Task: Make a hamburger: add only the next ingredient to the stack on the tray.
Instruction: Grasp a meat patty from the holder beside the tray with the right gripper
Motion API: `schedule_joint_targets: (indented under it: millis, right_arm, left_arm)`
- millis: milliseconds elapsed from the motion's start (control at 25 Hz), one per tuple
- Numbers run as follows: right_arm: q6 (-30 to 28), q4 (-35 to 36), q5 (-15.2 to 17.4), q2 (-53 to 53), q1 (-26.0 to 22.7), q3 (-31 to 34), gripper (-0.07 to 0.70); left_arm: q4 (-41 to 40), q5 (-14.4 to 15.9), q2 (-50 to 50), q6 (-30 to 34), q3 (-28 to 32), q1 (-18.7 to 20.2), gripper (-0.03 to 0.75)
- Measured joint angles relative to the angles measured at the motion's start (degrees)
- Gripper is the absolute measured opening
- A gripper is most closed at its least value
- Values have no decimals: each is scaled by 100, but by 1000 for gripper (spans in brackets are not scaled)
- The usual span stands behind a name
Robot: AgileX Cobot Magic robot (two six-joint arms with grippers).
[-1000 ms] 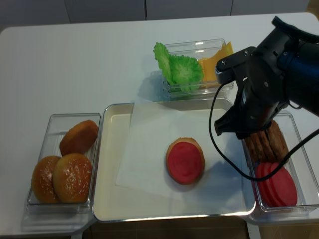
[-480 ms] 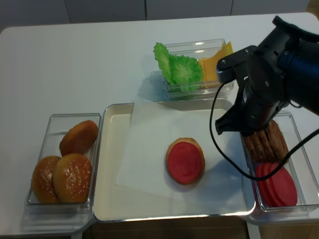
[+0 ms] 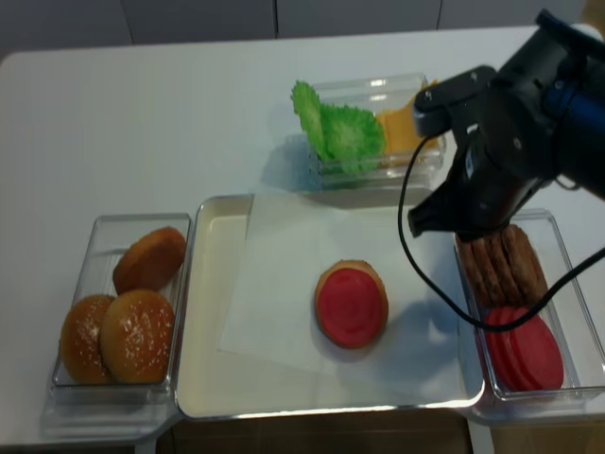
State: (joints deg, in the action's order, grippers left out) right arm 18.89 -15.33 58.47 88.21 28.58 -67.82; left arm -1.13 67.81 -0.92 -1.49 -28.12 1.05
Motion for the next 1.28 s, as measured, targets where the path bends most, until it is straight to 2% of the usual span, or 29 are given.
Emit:
schedule_joint_targets:
  millis: [80,160,360,440,560,1280]
  right_arm:
    - [12,0,16,-6,0,-4,36]
    - [25,0,32,20,0,-4,85]
    - [38,44,47,186,0,-4,368]
    - [38,44,47,258,0,-4,401]
    - [47,44,47,340,0,-4,383]
    - [212,-130,106,450,0,-13,141]
  left_arm:
    - [0,0,0,0,0,0,419]
    - [0,0,0,0,0,0,419]
    - [0,0,0,0,0,0,419]
    - [0,0,0,0,0,0,419]
    - [0,0,0,0,0,0,419]
    - [0,0,0,0,0,0,419]
